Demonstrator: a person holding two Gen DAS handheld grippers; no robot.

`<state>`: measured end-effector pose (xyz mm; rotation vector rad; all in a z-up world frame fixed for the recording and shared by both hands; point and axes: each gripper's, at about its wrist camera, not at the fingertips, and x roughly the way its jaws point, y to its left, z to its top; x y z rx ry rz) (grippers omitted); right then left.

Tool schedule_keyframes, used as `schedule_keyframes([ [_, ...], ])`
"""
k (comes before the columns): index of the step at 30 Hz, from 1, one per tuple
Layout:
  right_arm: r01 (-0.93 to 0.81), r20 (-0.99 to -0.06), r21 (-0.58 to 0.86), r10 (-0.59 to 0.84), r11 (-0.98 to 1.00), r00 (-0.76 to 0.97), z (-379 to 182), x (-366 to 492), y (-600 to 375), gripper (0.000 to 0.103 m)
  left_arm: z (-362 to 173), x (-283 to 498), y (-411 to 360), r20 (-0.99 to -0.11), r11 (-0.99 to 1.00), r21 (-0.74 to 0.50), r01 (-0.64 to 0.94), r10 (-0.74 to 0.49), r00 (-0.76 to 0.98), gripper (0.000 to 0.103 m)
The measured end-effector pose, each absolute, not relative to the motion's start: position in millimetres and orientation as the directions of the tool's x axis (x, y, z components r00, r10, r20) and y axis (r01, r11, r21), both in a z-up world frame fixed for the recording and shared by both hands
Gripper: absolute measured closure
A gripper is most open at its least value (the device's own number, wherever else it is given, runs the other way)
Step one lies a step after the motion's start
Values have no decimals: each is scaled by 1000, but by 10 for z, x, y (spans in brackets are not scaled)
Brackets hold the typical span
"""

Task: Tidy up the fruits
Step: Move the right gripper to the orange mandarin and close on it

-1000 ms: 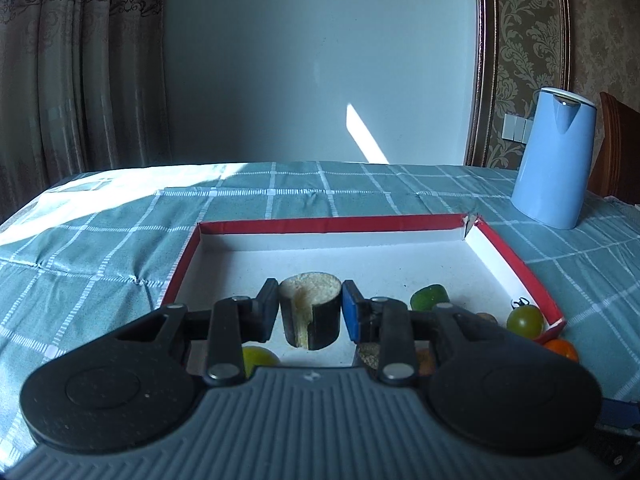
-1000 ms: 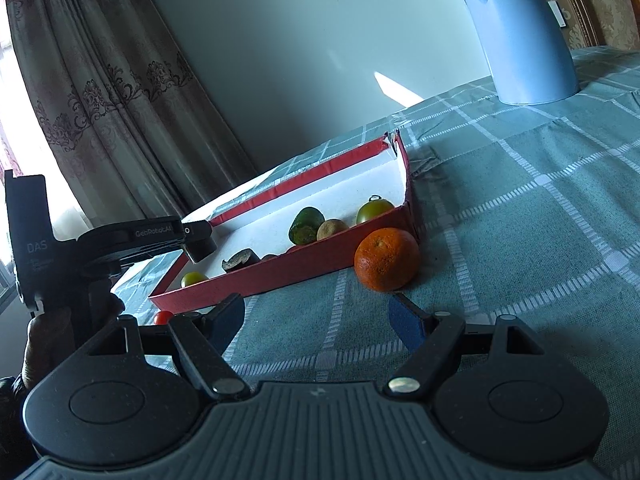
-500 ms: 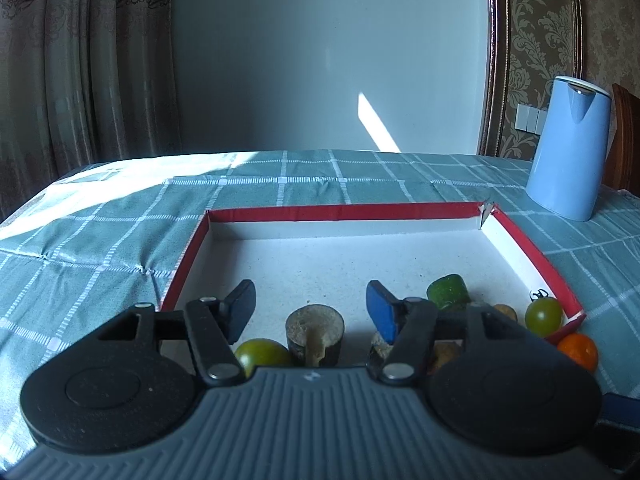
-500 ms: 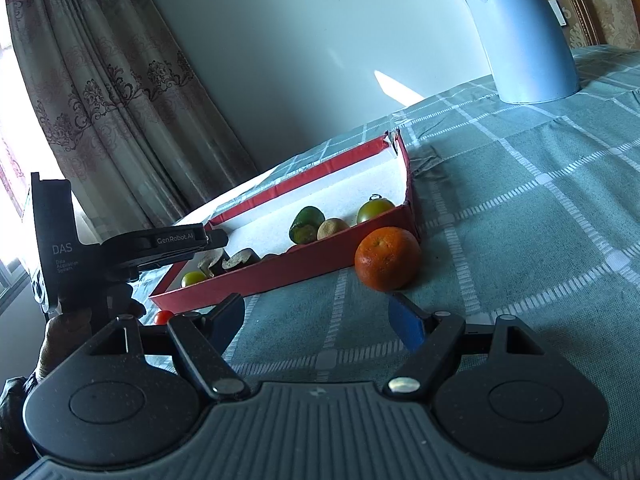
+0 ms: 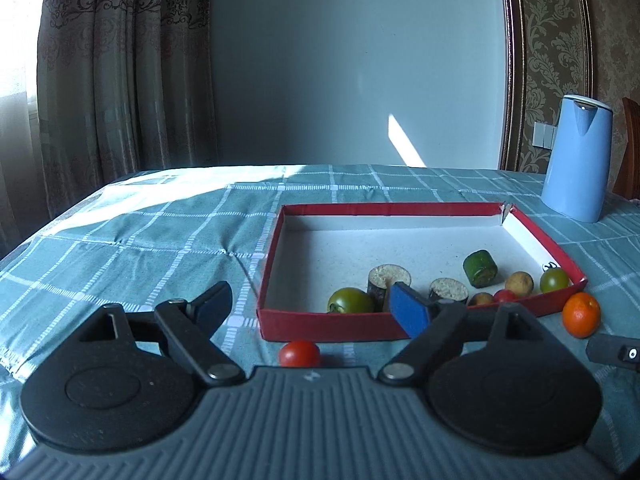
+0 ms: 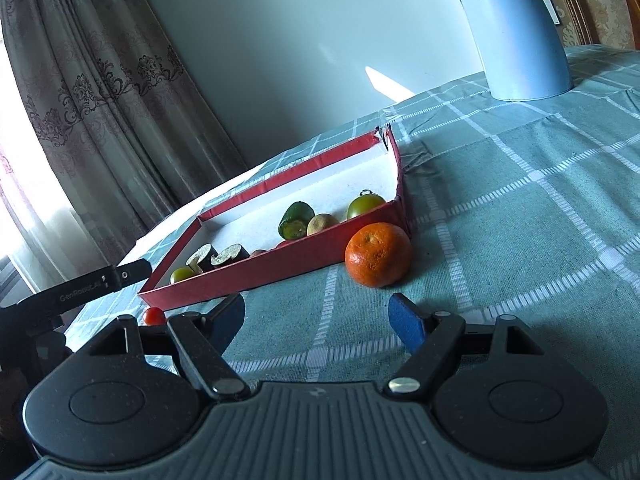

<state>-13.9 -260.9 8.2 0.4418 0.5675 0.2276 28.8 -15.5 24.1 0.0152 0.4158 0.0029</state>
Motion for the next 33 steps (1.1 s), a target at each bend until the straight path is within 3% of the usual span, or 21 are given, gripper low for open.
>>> schedule_keyframes([
  [9,-74,-487,420,293,905,823,123,-135,-2570,24,84,142,284,-430,996,-45,-77,50,902,13],
  [16,-66,-506,235,180,970,843,272,-47,-2485,24,45,191,366,-460,993,-101,-64,11,888,11],
  [27,-45,-597,31,54,999,800,211,352,-2359,24,14,245,349,-487,993,-86,-75,24,873,7],
  [30,-50,-630,35,61,998,775,145,437,-2349,39,9,250,352,-491,993,-85,-78,27,871,7],
  [33,-47,-632,27,54,999,773,131,466,-2340,48,7,254,350,-490,994,-82,-77,27,871,7],
])
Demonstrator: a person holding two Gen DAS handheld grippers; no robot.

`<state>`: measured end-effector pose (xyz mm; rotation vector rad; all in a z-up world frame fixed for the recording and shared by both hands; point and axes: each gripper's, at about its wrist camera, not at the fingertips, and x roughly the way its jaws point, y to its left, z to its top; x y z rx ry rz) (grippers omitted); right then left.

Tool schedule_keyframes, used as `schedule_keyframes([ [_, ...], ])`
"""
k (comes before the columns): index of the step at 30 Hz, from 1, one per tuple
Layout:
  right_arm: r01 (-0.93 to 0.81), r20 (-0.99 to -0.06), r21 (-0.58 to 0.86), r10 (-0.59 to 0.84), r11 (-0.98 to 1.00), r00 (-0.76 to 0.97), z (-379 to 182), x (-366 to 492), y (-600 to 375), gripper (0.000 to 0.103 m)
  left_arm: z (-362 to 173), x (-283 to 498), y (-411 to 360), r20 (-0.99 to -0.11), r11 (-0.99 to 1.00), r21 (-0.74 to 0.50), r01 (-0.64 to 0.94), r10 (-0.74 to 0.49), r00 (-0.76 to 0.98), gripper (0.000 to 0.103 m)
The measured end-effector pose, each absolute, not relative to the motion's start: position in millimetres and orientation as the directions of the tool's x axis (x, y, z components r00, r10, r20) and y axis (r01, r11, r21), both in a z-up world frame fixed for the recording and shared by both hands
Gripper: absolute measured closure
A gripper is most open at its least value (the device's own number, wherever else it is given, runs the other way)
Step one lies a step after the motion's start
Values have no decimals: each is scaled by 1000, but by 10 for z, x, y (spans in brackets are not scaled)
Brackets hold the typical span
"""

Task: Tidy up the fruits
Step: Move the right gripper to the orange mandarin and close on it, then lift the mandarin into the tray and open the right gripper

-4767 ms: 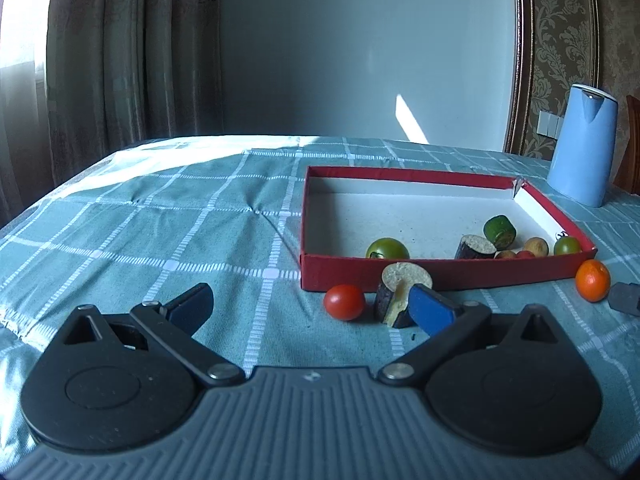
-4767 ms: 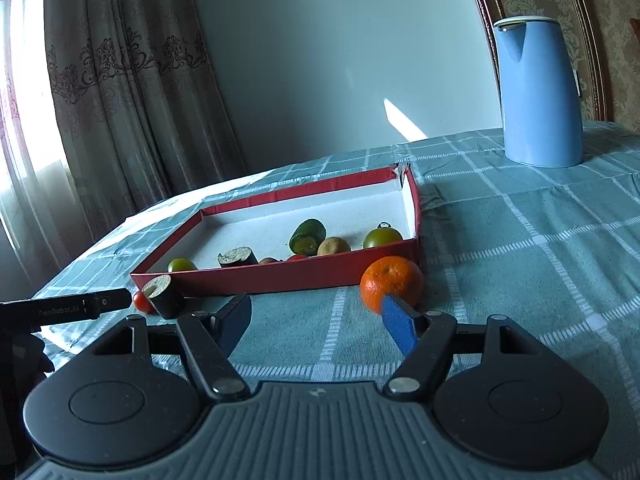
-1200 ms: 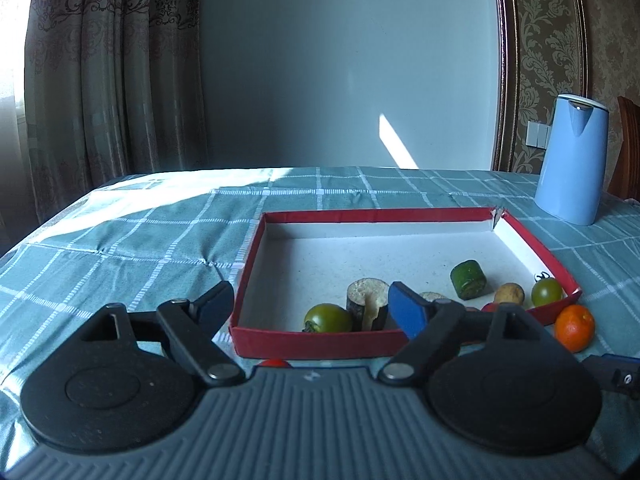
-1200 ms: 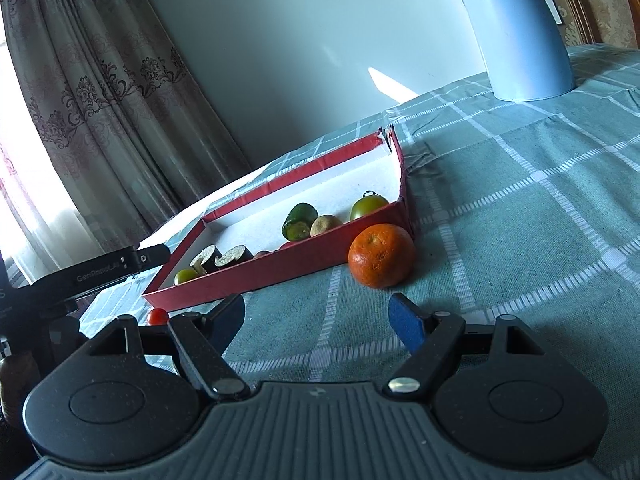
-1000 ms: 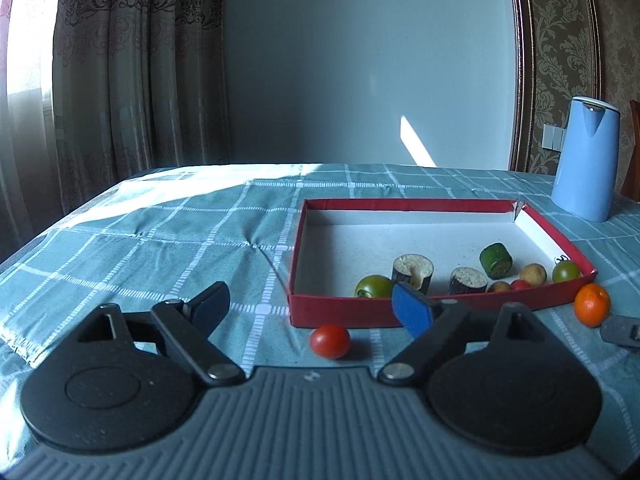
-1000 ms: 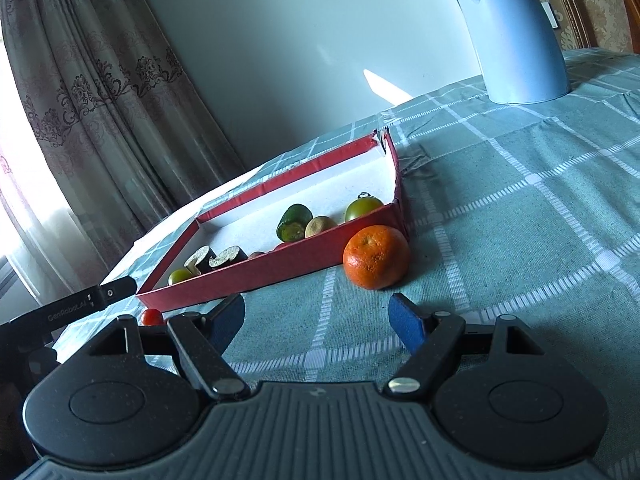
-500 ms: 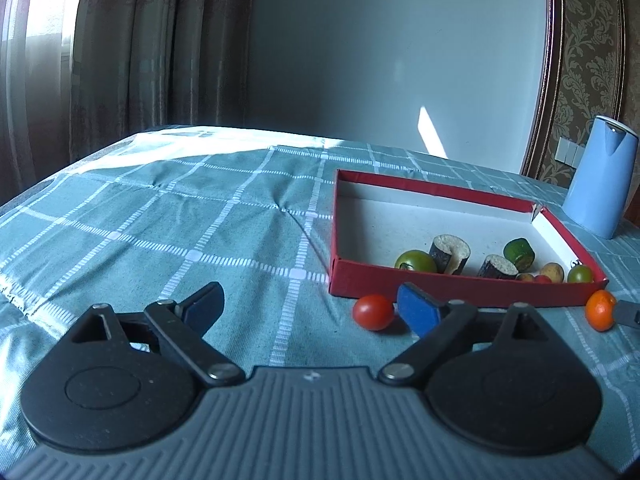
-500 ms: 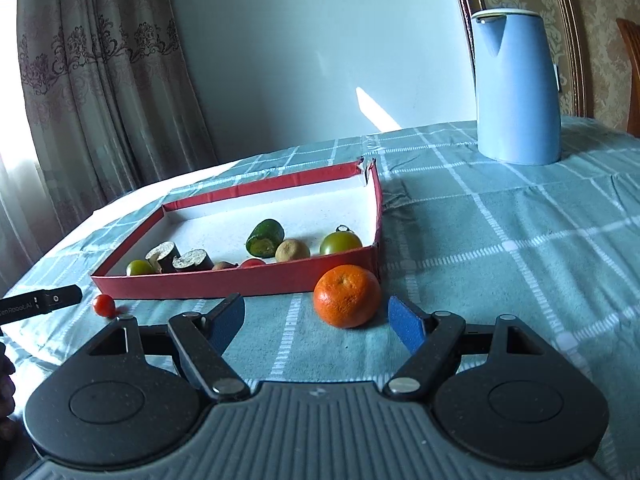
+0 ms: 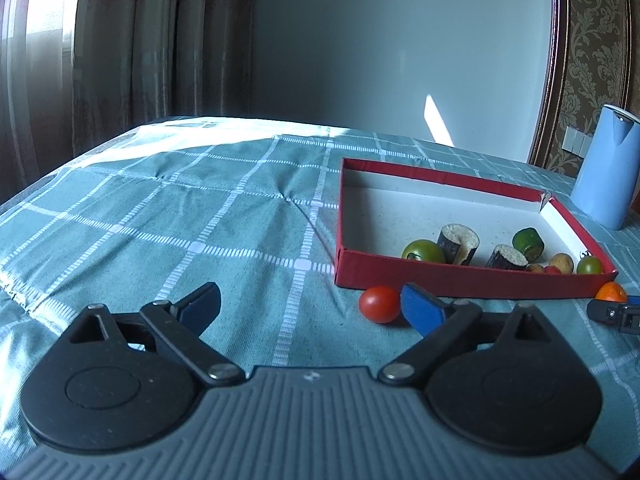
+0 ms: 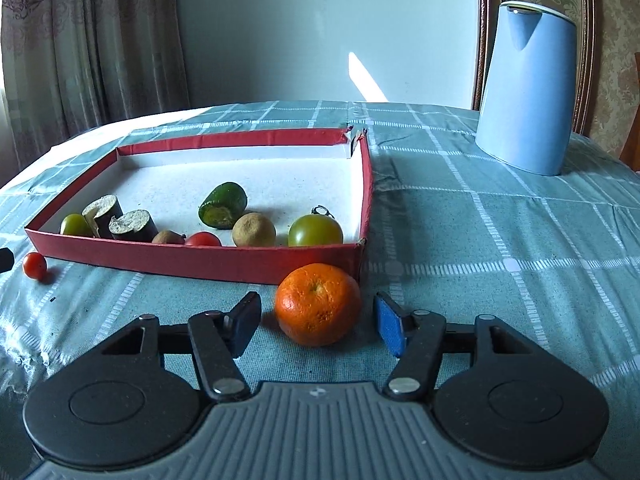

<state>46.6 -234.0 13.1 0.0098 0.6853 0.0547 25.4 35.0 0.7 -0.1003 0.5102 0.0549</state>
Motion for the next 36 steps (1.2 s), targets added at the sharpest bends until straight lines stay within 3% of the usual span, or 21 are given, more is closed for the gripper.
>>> schedule_keyframes([
  [4,-49,-632,26,54,998,773,123,481,-2342,60,4,260,347,-491,994,-79,-74,26,871,7],
  [24,-69,-601,69,97,995,793,178,333,-2316,61,-5,264,350,-498,994,-80,-78,28,867,6],
  [36,-145,-480,105,177,984,859,586,150,-2165,61,-12,264,350,-505,994,-77,-77,28,863,6],
])
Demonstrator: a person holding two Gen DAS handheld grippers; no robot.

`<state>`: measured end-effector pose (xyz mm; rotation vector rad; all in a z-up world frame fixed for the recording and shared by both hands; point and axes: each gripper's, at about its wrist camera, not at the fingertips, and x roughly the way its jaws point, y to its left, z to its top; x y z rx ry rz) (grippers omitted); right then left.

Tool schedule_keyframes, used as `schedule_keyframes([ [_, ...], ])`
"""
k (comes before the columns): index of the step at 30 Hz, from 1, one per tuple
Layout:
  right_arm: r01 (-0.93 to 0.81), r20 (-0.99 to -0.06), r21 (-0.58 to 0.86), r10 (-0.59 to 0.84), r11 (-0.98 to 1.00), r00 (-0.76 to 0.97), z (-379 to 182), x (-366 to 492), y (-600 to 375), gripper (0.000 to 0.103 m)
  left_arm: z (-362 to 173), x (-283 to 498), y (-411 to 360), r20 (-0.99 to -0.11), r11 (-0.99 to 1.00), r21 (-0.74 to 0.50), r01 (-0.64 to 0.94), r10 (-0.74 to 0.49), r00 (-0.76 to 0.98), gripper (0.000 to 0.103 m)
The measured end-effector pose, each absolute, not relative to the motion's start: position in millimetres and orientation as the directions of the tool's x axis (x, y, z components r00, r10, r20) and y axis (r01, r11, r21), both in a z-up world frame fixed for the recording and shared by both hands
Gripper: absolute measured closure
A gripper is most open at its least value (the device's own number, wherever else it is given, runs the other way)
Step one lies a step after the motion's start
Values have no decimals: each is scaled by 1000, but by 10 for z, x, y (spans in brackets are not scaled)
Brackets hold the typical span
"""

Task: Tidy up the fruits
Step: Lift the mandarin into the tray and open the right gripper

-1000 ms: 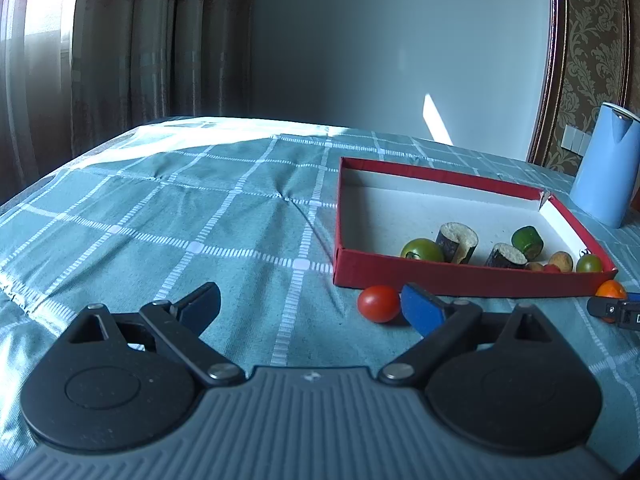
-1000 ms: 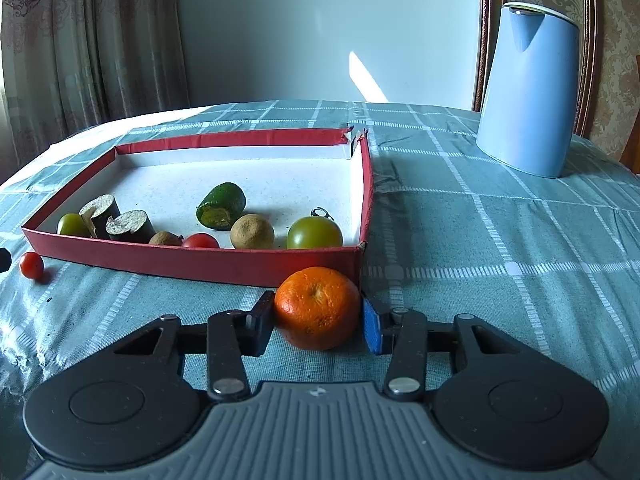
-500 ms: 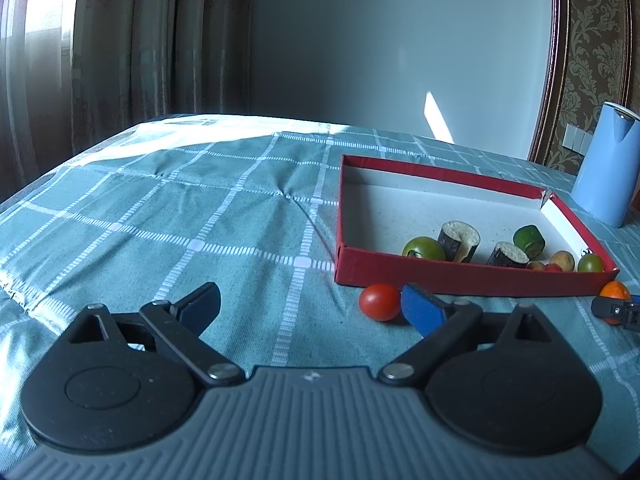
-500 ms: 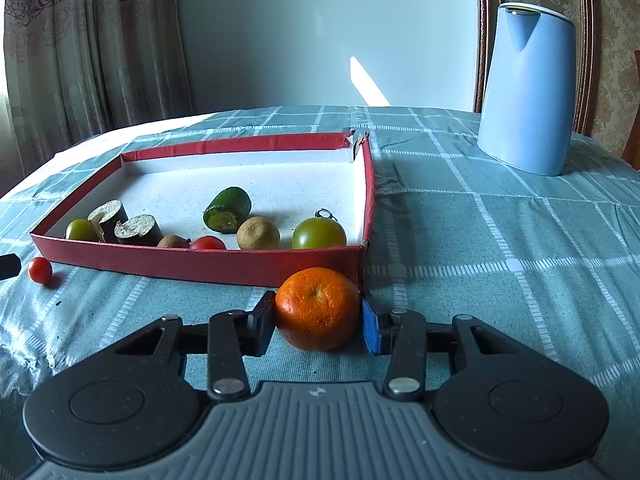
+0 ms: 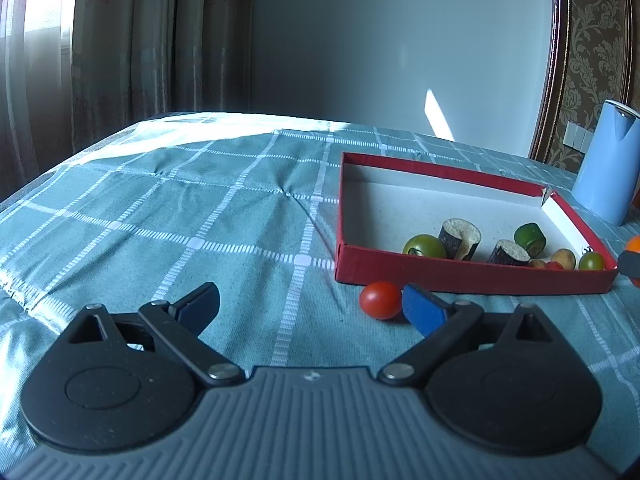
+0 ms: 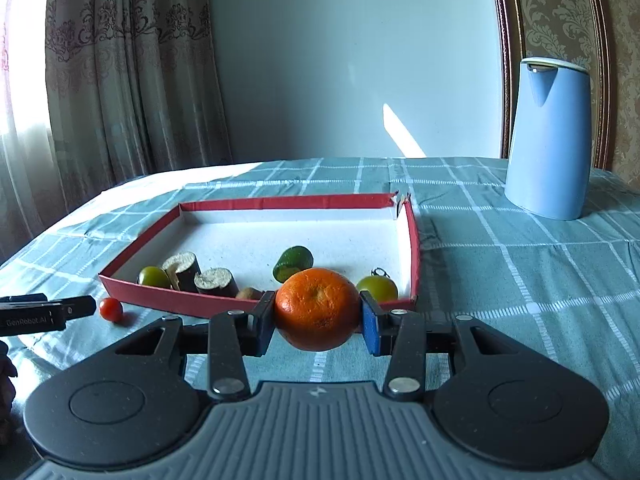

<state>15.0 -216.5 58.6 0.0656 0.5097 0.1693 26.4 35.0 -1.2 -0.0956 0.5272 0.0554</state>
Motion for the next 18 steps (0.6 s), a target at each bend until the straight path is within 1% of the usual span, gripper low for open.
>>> schedule_keyframes([
  [3,-152,-452,102,182,983,873,652,196,-2140,61,-17,276,341,-508,994,-72,-78,30,861,6],
  [7,-149,-440,92,175,985,881,657,339,-2097,61,-24,290,336,-513,995,-67,-78,32,858,6],
  [18,-87,-453,87,117,992,884,524,850,-2165,61,-38,314,309,-527,996,-51,-73,36,849,6],
])
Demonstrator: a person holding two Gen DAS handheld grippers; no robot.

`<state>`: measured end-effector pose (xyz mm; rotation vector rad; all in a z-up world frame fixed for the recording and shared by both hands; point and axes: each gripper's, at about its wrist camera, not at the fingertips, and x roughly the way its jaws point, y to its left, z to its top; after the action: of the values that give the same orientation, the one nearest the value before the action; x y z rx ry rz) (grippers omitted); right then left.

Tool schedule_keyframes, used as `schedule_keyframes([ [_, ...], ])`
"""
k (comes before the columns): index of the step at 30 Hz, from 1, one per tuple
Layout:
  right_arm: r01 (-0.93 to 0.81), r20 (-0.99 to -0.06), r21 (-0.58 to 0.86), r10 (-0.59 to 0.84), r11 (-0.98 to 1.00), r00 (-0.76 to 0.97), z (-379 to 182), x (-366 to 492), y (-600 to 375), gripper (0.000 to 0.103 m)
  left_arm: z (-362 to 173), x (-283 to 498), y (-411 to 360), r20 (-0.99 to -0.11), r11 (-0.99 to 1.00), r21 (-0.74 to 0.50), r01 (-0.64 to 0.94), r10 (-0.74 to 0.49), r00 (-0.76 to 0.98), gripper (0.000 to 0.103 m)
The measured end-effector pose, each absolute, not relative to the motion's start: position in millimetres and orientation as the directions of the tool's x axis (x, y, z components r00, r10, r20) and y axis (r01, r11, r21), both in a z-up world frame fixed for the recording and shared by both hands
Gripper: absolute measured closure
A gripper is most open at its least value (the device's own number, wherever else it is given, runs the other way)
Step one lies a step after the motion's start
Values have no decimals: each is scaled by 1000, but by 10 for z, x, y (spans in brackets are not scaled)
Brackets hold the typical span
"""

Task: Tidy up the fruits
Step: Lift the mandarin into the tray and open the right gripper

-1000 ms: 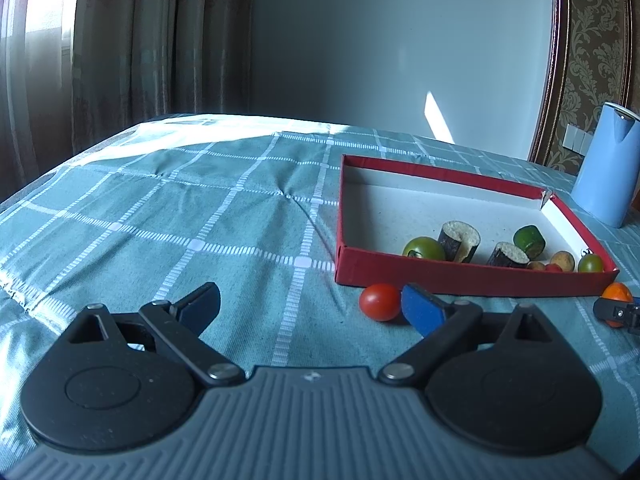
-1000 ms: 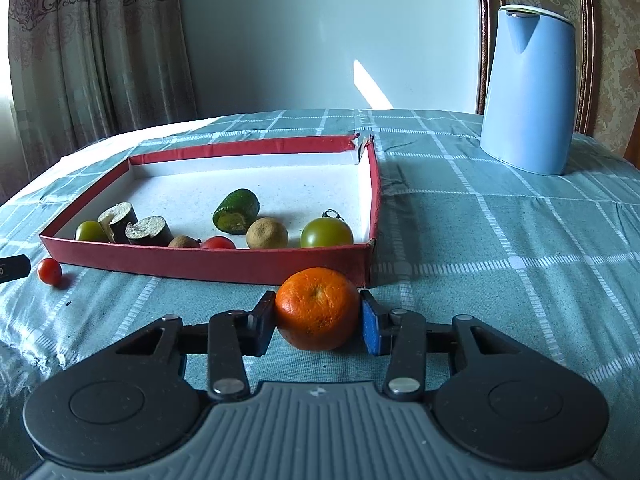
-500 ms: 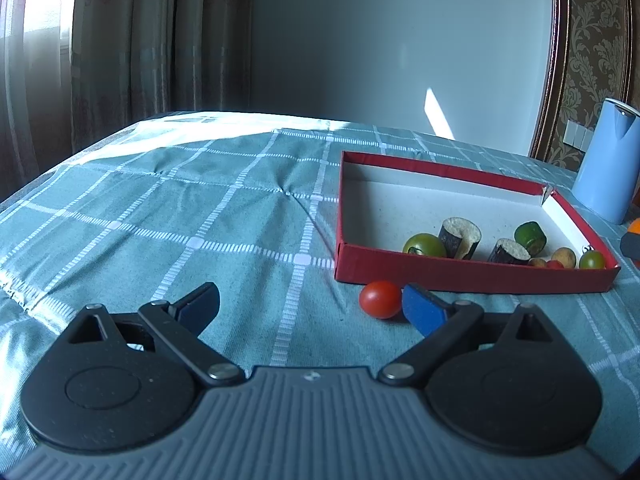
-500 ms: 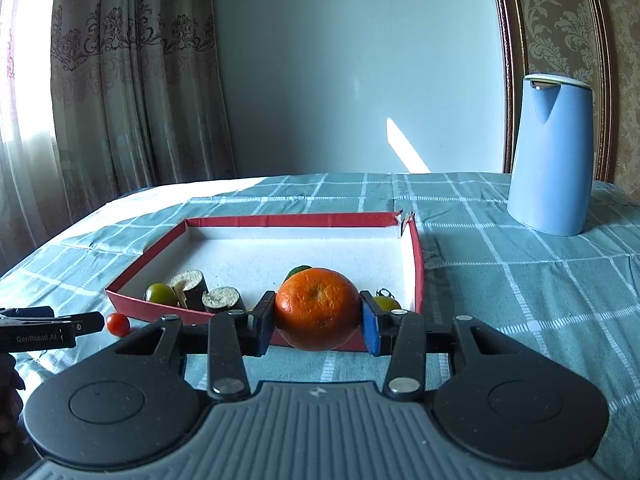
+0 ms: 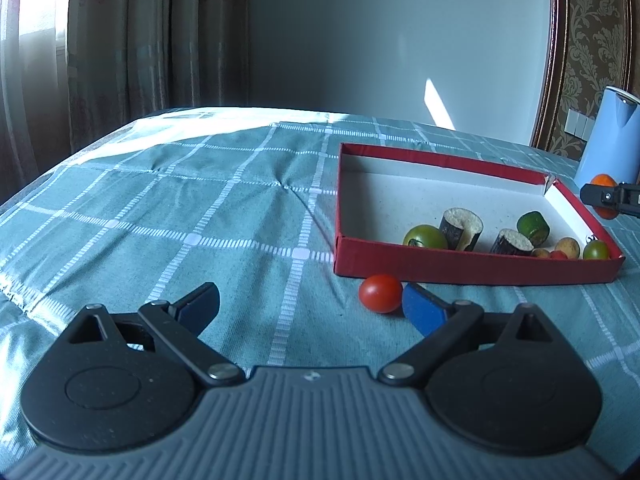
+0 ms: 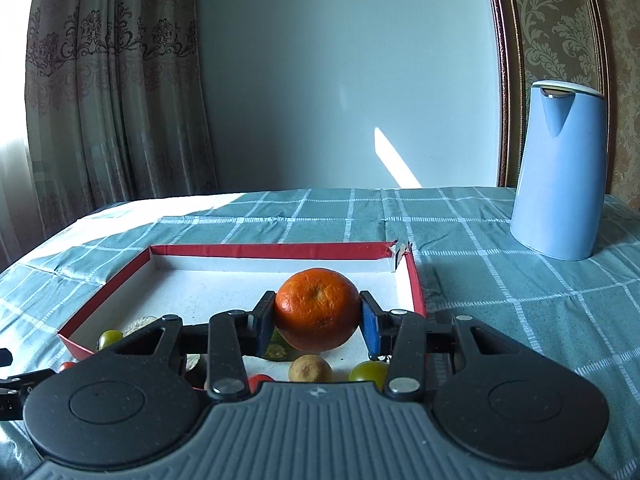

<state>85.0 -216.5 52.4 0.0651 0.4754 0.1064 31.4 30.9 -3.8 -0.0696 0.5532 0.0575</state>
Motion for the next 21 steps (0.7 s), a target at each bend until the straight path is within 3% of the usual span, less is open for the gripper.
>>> schedule_keyframes([
  [21,-54,-508,71,83,996,857,248,990,-2184,60,-41,316,311,-525,995,-40,-89,55,849,5],
])
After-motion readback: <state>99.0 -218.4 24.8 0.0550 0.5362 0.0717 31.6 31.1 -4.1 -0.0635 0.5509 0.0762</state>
